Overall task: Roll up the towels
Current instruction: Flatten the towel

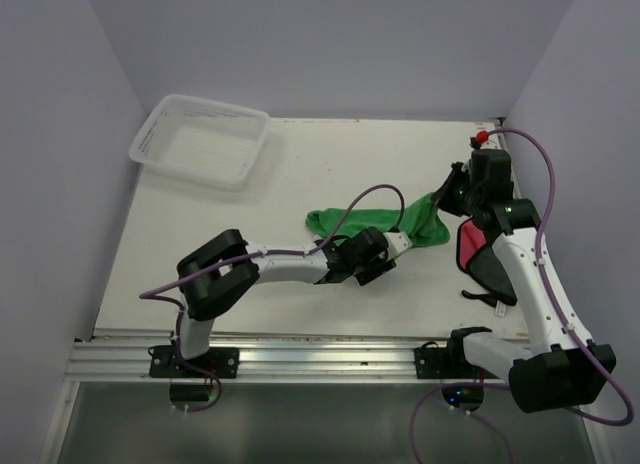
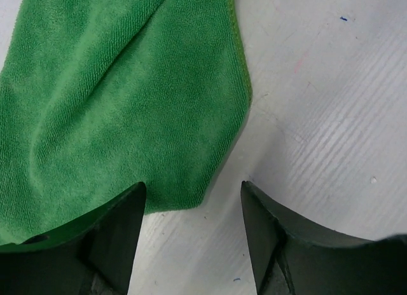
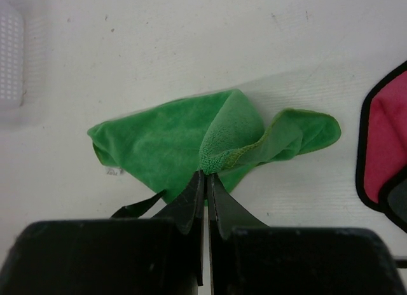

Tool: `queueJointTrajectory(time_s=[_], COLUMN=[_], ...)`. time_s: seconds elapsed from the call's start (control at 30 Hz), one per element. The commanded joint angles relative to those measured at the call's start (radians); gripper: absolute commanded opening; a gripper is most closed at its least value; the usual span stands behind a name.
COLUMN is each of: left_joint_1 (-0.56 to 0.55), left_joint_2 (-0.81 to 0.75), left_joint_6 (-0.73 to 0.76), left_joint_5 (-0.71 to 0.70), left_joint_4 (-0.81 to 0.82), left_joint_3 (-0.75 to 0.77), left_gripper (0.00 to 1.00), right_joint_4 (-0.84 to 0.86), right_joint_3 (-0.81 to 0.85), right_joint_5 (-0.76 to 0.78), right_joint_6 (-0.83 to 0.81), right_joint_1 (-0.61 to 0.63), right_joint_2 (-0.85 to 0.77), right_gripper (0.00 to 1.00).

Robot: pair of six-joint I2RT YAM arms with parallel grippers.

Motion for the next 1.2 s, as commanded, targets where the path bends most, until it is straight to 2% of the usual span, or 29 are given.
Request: queueJointTrajectory(time_s=[0.0, 0.2, 0.27, 0.3, 0.33, 0.43, 0.57, 0.77, 0.9, 1.17], left_joint_1=[-0.003, 0.002, 0.005, 0.008, 0.011, 0.017, 0.016, 0.016, 0.016, 0.014], left_joint_2=[0.037, 0.066, 0.079, 0.080, 0.080, 0.057, -0.053, -0.346, -0.570, -0.820], left_joint_6=[0.039, 0.050, 0.054, 0.054, 0.048, 0.027, -0.003, -0.099, -0.151, -0.262], left_joint_5=[-0.041, -0.099, -0.116, -0.118, -0.121, -0.113, -0.121, -0.180, -0.225, -0.262], left_joint_4=[0.072, 0.160, 0.169, 0.176, 0.177, 0.129, 0.150, 0.091, -0.012, -0.234], left_joint_3=[0.041, 0.002, -0.007, -0.014, -0.018, -0.010, -0.085, -0.203, -0.264, -0.300], left_gripper=[0.64, 0.62, 0.53, 0.47, 0.25, 0.00, 0.00, 0.00, 0.00, 0.02], right_joint_4=[0.032, 0.034, 0.040, 0.040, 0.040, 0.040, 0.029, -0.017, -0.047, -0.136], right_joint_3=[-0.004, -0.008, -0.014, -0.011, -0.011, -0.004, 0.016, 0.070, 0.110, 0.215], right_joint_5=[-0.026, -0.024, -0.032, -0.034, -0.037, -0.047, -0.052, -0.040, -0.052, 0.017], right_joint_6=[-0.008, -0.007, -0.002, -0.002, 0.001, 0.006, 0.007, -0.013, 0.001, 0.003], right_joint_1=[-0.006, -0.012, -0.013, -0.013, -0.015, -0.019, -0.018, -0.018, -0.016, -0.015], right_joint_2=[-0.025, -0.027, -0.025, -0.024, -0.022, -0.016, -0.013, -0.041, -0.065, -0.108], right_gripper=[0.00, 0.00, 0.00, 0.00, 0.00, 0.00, 0.00, 0.00, 0.00, 0.00])
